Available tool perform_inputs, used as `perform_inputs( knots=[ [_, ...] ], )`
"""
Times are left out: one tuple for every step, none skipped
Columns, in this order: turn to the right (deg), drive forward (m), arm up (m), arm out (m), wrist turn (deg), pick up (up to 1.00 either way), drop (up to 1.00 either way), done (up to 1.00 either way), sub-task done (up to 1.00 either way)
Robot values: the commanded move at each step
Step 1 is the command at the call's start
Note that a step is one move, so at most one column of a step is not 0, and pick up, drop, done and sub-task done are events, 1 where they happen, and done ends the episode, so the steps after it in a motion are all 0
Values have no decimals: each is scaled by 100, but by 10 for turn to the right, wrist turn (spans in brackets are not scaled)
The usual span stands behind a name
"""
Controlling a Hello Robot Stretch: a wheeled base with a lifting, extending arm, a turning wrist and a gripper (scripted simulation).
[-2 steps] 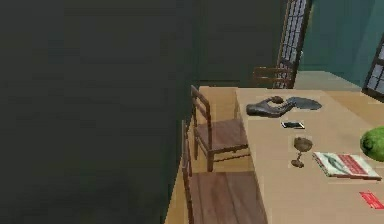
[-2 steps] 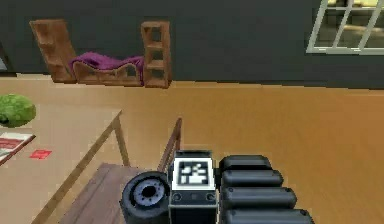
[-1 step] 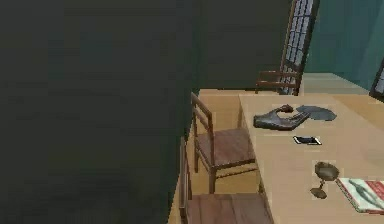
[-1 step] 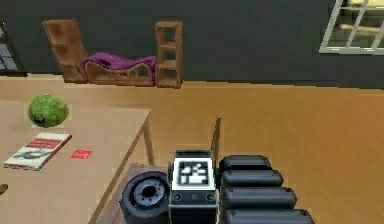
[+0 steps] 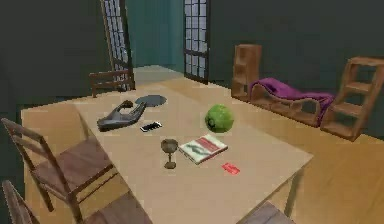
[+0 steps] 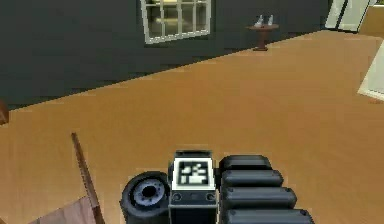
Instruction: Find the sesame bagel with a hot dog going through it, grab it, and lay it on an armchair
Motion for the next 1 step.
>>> perform_inputs(
  knots=[
    [450,0,0,0,0,0,0,0,0]
  ],
)
